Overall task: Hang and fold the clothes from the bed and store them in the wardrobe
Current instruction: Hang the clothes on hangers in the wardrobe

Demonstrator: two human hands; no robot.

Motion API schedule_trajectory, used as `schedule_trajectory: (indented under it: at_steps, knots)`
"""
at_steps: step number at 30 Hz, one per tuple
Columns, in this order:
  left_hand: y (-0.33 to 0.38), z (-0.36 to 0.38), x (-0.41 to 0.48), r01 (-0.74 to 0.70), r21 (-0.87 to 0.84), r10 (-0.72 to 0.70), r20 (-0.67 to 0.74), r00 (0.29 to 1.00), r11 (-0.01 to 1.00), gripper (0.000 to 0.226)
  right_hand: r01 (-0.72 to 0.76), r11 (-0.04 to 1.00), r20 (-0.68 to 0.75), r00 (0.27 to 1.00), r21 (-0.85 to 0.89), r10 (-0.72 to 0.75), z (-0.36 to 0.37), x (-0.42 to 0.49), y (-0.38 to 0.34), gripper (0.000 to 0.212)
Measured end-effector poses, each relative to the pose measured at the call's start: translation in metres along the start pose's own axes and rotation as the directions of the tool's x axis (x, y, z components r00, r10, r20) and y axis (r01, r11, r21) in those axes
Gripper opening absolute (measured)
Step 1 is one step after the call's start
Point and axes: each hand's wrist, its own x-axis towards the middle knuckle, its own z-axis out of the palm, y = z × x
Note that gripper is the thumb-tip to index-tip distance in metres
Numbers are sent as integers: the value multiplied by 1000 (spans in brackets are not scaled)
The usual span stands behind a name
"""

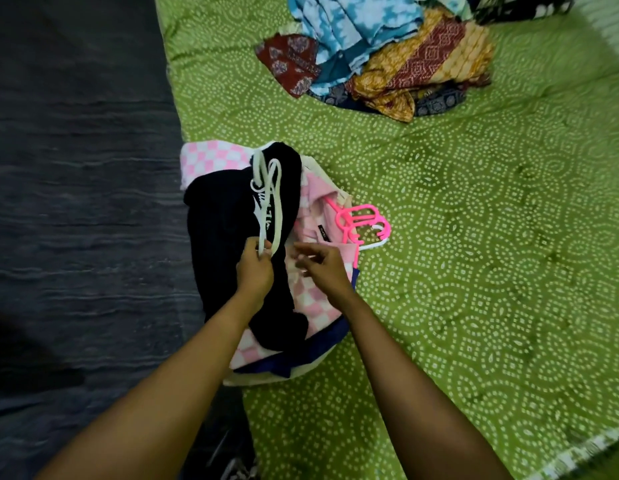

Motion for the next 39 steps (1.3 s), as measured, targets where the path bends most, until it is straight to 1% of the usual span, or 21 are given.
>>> schedule_trajectory:
  at_steps: [3,5,7,10,13,15,17,20,21,23,25,27,29,32,33,34,35,36,37,38,39]
  knots:
    - [6,-24,-15,-82,81,88,-77,993,993,18,142,962,-79,983,-232,-164,8,2,-28,29]
    - [9,-43,-25,-117,127,137,-165,977,985,20,270,899,-58,950,-345,-307,19,-2,-47,33]
    - [13,-65,-37,-169,138,199,-245,949,976,23,361,831,-16,914,-423,-405,34,-7,-68,39]
    - [18,-106,-59,-218,201,279,-363,889,955,28,449,761,36,870,-469,-491,60,-23,-101,47]
    - [23,-157,-91,-262,260,361,-486,796,929,26,536,683,94,816,-496,-571,94,-50,-136,52]
    - [25,-186,-109,-273,291,393,-541,744,917,25,579,634,117,778,-512,-617,111,-66,-155,55]
    - [20,-231,-139,-281,305,412,-592,693,910,25,639,571,180,732,-516,-657,139,-98,-178,54]
    - [16,-294,-185,-311,293,426,-688,587,904,26,718,466,233,642,-517,-730,180,-145,-209,52]
    - [13,-320,-206,-307,302,427,-725,541,902,28,749,431,252,604,-502,-756,200,-167,-221,52]
    - [7,-359,-238,-270,382,467,-761,450,884,32,792,368,271,537,-487,-799,231,-204,-239,52]
    - [-4,-400,-275,-226,459,511,-787,345,859,44,818,315,263,478,-481,-838,264,-250,-257,50]
    - [-19,-444,-316,-164,469,497,-834,241,868,53,853,232,229,370,-467,-900,298,-298,-272,45]
    - [-34,-483,-345,-139,426,446,-878,175,894,55,863,150,187,269,-482,-945,327,-336,-282,43]
    - [-61,-549,-398,-130,429,443,-890,108,894,56,820,1,192,135,-572,-972,373,-394,-301,39]
    - [-65,-561,-403,-148,448,465,-879,108,882,58,777,-28,196,124,-629,-973,380,-396,-306,38]
    - [-71,-583,-422,-154,459,475,-876,84,875,59,762,-85,245,99,-642,-965,395,-413,-317,33]
    - [-78,-602,-436,-162,467,480,-875,56,869,59,751,-168,315,55,-638,-948,404,-427,-325,26]
    - [-83,-625,-456,-166,460,471,-882,28,872,59,760,-239,407,36,-604,-913,415,-448,-335,20]
    - [-86,-644,-470,-166,471,479,-878,11,866,61,772,-300,506,32,-561,-862,420,-465,-343,19]
    - [-89,-662,-486,-154,481,486,-874,-1,863,63,794,-318,593,65,-518,-803,427,-483,-350,24]
    - [-92,-684,-505,-138,498,498,-866,-32,856,64,823,-308,648,93,-478,-756,436,-504,-358,30]
